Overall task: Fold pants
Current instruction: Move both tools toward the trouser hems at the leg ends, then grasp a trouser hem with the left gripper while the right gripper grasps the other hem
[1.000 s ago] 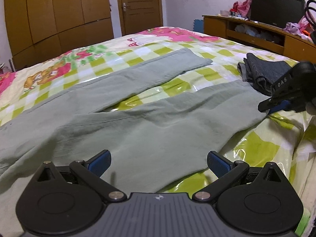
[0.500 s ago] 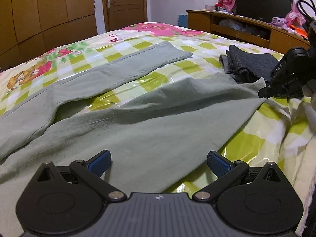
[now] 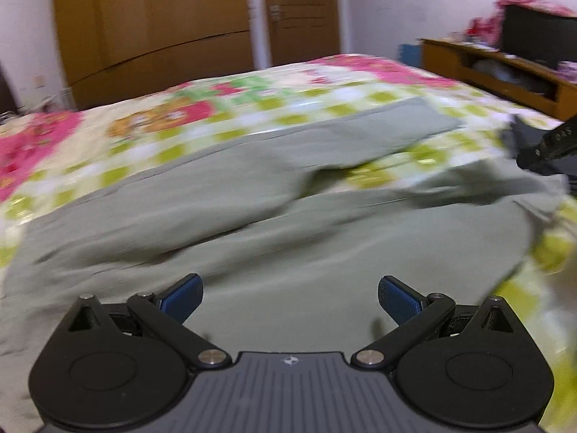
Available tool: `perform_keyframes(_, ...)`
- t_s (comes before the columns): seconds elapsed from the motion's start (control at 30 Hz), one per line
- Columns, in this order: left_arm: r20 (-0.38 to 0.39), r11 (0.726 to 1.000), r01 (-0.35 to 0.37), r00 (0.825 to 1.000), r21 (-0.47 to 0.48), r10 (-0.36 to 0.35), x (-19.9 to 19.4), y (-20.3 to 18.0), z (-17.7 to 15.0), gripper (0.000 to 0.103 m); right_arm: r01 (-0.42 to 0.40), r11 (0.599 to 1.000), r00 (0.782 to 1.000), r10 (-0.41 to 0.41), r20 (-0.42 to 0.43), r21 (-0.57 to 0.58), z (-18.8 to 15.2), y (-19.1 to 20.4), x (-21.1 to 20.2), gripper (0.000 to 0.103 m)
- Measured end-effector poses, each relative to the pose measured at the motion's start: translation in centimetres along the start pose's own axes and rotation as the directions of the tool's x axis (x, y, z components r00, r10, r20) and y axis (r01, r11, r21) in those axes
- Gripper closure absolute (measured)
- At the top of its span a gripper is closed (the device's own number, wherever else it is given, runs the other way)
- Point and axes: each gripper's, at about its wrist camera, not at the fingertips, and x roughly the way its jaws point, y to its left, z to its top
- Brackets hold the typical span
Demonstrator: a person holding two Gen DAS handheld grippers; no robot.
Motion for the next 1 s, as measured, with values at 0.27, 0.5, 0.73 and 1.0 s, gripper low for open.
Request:
perform_keyframes(0.27, -0.176, 0.99, -0.106, 0.98, -0.092, 0.089, 0.1, 8.9, -3.7, 0.0, -0.2, 0.958, 0.973, 0.169, -0.159, -0.205, 0.6, 11.5, 6.1, 0.088)
perform_keyframes(0.5, -0.043, 0.988, -0.107, 0.994, -0.11, 0.102, -0.3, 16.7, 0.6, 0.0, -0.286, 0.84, 0.958, 0.244, -0.149, -0.461, 5.4, 20.2, 9.0, 0.074)
perform_keyframes(0.73, -0.075, 0.969, -0.215, 0.975, -0.119, 0.208, 7.0, 28.0, 5.4, 0.0, -0.342, 0.653, 0.934, 0.316, -0.167, -0.676, 11.0, 28.8, 16.2, 0.058)
perform_keyframes(1.0, -0.214, 0.968, -0.178, 0.967, -0.179, 0.138, 14.4, 34.4, 6.7, 0.0, -0.429, 0.52, 0.902, 0.295, -0.316, -0.738, 13.7, 32.7, 22.3, 0.056)
